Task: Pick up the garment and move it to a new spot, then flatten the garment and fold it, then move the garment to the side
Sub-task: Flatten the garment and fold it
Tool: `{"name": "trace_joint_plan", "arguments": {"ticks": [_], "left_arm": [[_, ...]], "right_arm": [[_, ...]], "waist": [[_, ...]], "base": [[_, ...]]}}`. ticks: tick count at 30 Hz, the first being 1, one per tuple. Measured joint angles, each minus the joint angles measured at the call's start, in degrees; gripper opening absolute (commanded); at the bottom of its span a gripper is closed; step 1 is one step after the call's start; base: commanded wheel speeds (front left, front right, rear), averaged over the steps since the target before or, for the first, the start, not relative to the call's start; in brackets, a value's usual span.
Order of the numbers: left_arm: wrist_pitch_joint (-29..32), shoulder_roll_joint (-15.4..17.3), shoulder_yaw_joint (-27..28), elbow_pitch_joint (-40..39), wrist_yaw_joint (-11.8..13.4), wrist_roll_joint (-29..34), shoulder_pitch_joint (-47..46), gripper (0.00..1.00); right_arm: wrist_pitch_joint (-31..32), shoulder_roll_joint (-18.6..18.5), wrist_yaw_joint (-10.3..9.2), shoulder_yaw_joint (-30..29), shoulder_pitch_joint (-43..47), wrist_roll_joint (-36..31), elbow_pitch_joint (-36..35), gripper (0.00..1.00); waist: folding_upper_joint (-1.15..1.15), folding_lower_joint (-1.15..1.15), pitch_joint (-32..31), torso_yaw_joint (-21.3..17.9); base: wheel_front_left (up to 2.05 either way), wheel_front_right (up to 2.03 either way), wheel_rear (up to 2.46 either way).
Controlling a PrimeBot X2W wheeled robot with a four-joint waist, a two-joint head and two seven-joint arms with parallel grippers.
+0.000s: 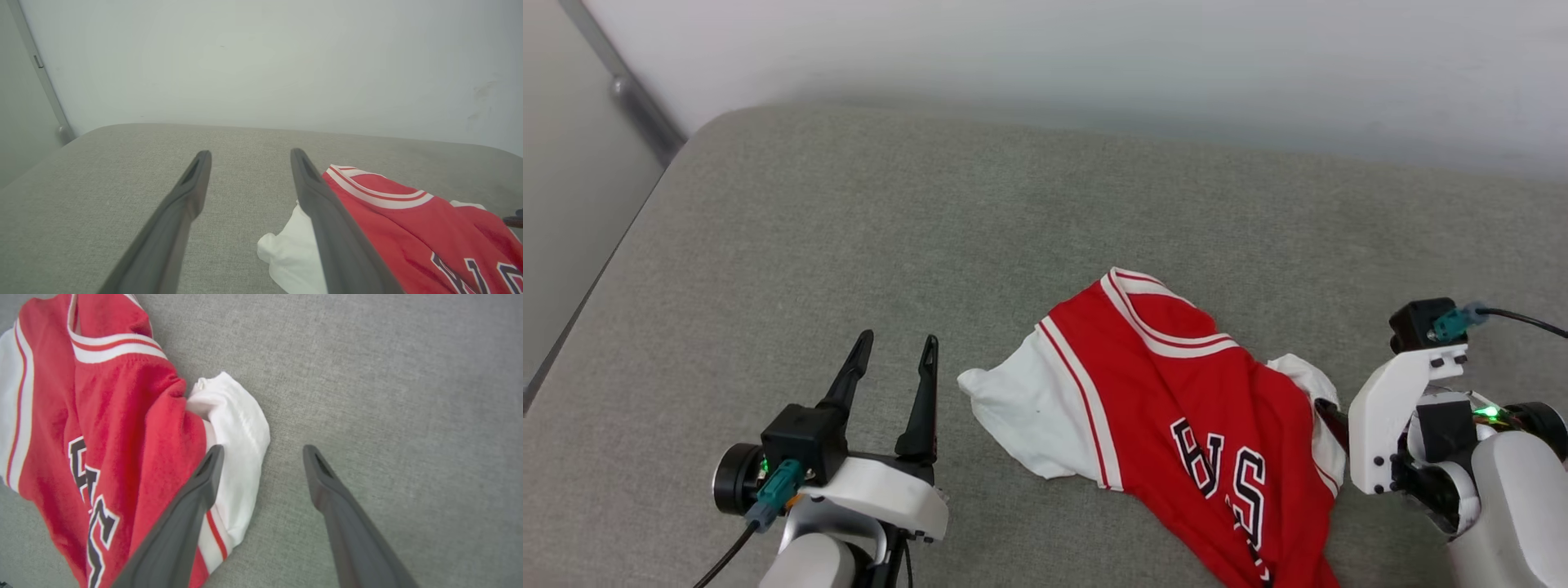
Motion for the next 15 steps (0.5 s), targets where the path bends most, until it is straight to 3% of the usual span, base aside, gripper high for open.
{"name": "trace_joint_plan", "arguments": {"ticks": [10,11,12,13,15], "left_arm": [[-0.9,-1.0,0.2,1.7,-1.1,0.0,-2.1,1.00],[-1.0,-1.0,0.4,1.8,-1.2,0.0,-2.2,1.00],[-1.0,-1.0,0.5,2.0,-1.2,0.0,-2.2,1.00],[-1.1,-1.1,0.7,2.1,-1.2,0.0,-2.2,1.00],[-1.2,-1.1,1.2,2.4,-1.2,0.0,-2.2,1.00]], "right_arm": [[4.7,-1.7,0.02,3.4,-5.4,1.5,10.1,1.00],[4.8,-1.6,0.02,3.4,-5.6,1.7,10.4,0.44],[4.8,-1.6,0.02,3.4,-5.7,2.0,10.6,0.09],[4.4,-1.5,0.02,3.4,-5.7,2.0,10.7,0.00],[2.9,-1.3,0.01,3.2,-5.7,2.3,10.7,0.00]], "waist": [[0.00,-0.01,4.5,3.4],[0.00,-0.01,4.7,3.5],[0.00,-0.01,4.8,3.5],[0.00,-0.01,4.8,3.4],[0.00,-0.01,4.8,2.9]], "base": [[0.00,0.00,0.00],[0.00,0.00,0.00],[0.00,0.00,0.00],[0.00,0.00,0.00],[0.00,0.00,0.00]]}}
